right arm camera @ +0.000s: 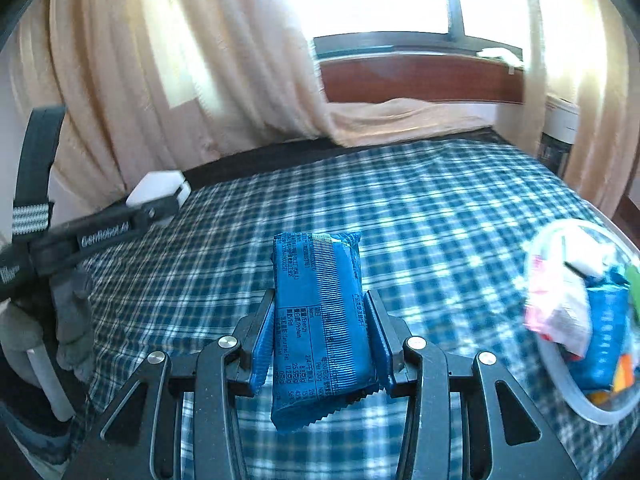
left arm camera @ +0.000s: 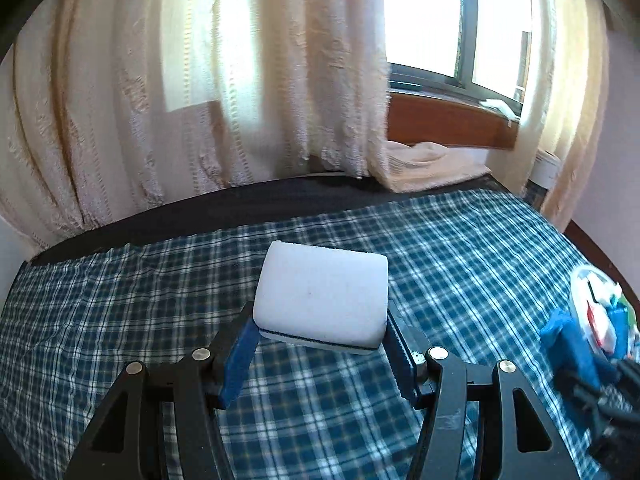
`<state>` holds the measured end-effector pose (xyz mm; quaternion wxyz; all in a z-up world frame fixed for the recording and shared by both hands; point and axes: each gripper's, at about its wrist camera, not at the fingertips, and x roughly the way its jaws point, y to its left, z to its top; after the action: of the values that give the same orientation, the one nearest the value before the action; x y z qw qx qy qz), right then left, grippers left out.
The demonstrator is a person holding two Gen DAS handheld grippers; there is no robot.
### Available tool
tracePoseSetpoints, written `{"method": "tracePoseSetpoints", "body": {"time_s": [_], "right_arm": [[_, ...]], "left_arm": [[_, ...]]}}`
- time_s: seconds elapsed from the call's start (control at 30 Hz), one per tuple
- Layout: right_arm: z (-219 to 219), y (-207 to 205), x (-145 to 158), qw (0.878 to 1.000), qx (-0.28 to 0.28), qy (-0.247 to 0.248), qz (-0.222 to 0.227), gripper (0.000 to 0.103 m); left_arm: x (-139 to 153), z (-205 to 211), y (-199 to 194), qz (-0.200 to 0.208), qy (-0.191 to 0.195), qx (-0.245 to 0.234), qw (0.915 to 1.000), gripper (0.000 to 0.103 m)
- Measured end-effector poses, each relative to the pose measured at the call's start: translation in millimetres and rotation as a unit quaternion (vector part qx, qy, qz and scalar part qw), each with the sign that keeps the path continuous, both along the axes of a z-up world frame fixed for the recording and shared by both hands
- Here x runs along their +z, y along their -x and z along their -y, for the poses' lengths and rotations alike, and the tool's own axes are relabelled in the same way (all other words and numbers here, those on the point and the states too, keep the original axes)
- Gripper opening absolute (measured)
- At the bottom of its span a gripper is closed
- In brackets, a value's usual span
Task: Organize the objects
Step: 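Lift the sponge block and blue packet off the bed with both grippers, then carry the sponge block and blue packet over the clear bowl with both grippers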
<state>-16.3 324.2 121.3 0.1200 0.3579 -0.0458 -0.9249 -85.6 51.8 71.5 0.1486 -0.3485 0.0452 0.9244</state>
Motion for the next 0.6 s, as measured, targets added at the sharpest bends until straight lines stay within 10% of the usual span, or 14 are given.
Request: {"method": "tracePoseSetpoints", "body": {"time_s": [0.6], "right_arm": [[-105.6,-31.5,14.9,0.994,-0.108,0.019,-0.026,0.043]], "left_arm": [[-2.9,-43.5,-28.4,-0.002,0.026,-0.042,0.9988,0.063]]}}
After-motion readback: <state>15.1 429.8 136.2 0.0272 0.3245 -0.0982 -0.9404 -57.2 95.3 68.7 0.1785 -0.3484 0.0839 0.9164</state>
